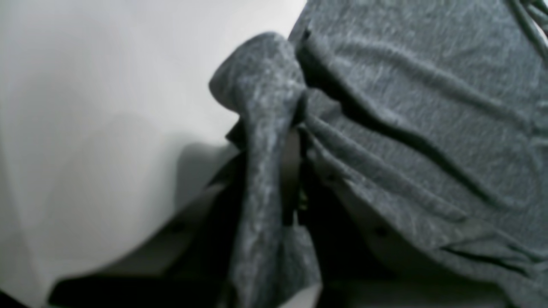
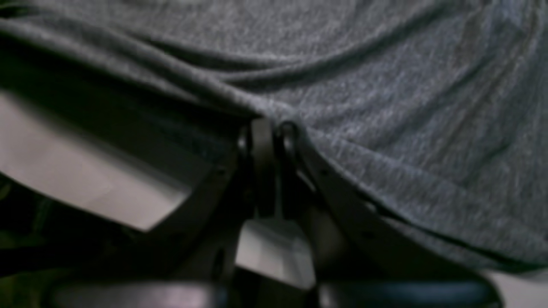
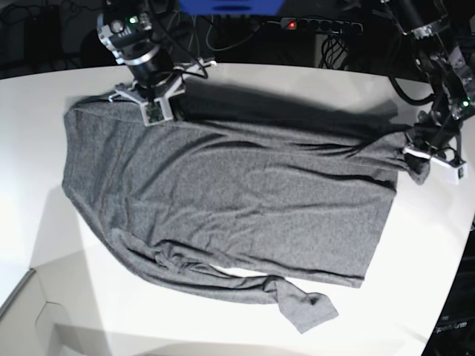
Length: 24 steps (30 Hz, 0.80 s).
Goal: Layout the t-shirt on the table in an organized manner, then fold the t-shirt properly
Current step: 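Drag the held shirt edge with the left gripper toward the right gripper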
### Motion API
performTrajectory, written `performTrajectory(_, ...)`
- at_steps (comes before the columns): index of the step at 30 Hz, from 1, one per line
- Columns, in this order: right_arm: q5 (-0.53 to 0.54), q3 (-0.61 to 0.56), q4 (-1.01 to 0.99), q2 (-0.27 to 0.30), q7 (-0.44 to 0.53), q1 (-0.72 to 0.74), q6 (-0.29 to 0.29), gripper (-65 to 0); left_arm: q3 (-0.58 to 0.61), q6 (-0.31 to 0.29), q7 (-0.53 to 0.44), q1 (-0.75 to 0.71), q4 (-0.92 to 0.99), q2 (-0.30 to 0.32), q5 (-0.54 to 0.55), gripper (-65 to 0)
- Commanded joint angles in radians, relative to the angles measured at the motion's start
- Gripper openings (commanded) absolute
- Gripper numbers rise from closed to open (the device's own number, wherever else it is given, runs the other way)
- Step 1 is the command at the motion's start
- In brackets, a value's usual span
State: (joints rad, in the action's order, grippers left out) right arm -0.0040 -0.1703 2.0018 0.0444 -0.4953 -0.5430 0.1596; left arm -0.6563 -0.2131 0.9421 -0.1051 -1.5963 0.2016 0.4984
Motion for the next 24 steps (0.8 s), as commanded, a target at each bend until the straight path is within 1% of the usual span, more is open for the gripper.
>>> performTrajectory(1, 0.002, 0.001, 0.015, -0.001, 0.02, 0.013, -0.001, -65.0, -0.001, 0.001, -0.019, 0.023, -0.006, 0.016, 0.004, -64.9)
performTrajectory(7, 0.002, 0.002, 0.001, 0.001, -0.033, 0.076, -0.001, -65.0, -0.001, 0.001, -0.019, 0.103, 0.081, 0.014, 0.004, -64.9)
performTrajectory(11, 0.002, 0.025, -0.006, 0.01, -0.033, 0.097, -0.001, -65.0, 0.0, 0.001, -0.019, 0.14, 0.124, 0.014, 0.004, -64.9)
performTrajectory(17, 0.002, 0.064, -0.04, 0.012, -0.033, 0.145, -0.001, -65.0, 0.1, 0.004, -0.031, 0.149, 0.169, 0.022, 0.004, -64.9)
performTrajectory(24, 0.002, 0.062, -0.072, 0.012, -0.033, 0.182, -0.001, -65.0, 0.106, 0.007, -0.031, 0.213, 0.215, 0.019, 0.003, -64.9)
